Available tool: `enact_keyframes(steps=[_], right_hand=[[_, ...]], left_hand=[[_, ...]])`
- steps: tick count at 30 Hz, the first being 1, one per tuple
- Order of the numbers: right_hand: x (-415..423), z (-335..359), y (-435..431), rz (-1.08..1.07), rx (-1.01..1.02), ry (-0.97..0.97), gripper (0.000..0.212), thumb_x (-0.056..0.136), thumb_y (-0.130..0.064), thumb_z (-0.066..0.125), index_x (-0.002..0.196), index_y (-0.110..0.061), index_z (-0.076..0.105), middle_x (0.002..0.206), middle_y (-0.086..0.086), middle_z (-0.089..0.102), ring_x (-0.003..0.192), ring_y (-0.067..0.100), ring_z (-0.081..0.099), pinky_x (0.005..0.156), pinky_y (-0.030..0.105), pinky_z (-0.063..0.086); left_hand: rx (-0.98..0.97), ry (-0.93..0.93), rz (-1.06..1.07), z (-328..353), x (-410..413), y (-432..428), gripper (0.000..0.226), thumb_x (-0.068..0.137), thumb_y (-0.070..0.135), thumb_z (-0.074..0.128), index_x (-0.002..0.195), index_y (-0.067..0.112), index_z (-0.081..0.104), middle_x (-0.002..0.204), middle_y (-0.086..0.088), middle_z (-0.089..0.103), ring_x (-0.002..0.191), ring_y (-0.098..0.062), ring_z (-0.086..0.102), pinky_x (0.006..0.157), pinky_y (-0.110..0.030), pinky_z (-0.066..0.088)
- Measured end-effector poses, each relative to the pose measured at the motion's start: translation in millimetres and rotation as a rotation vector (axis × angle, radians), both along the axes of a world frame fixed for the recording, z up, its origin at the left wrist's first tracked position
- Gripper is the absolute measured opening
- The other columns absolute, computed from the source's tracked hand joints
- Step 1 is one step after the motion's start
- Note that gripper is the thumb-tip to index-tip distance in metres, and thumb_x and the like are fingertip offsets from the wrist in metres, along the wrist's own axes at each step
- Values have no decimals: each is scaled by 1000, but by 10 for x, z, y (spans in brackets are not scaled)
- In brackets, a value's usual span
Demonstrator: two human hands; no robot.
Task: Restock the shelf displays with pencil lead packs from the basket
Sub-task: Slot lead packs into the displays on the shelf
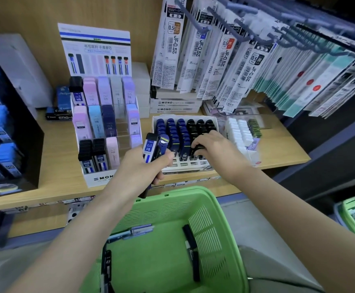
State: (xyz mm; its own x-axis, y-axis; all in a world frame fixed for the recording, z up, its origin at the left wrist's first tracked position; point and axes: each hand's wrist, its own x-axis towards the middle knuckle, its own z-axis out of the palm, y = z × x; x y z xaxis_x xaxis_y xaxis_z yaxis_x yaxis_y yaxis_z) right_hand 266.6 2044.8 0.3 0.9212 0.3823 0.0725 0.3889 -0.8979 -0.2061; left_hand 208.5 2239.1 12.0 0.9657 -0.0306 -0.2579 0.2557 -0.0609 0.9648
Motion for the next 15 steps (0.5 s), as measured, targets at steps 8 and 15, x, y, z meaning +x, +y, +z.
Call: enact_keyframes(steps=[8,15], right_hand=[[-78,28,-12,-86,133,-117,17,95,-14,52,109,-5,56,106,7,59,90,26,58,75,38,48],[-3,19,3,-58,44,-192,14,88,-13,63,98,-4,67,95,8,62,95,24,54,70,27,37]], left_hand=[[15,9,6,7,-3,44,19,89,31,61,86,12,63,46,12,57,42,-4,47,43,-12,39],[1,31,0,29,-18,29,19,90,29,61,84,12,61,45,14,57,40,-2,46,40,-11,38]])
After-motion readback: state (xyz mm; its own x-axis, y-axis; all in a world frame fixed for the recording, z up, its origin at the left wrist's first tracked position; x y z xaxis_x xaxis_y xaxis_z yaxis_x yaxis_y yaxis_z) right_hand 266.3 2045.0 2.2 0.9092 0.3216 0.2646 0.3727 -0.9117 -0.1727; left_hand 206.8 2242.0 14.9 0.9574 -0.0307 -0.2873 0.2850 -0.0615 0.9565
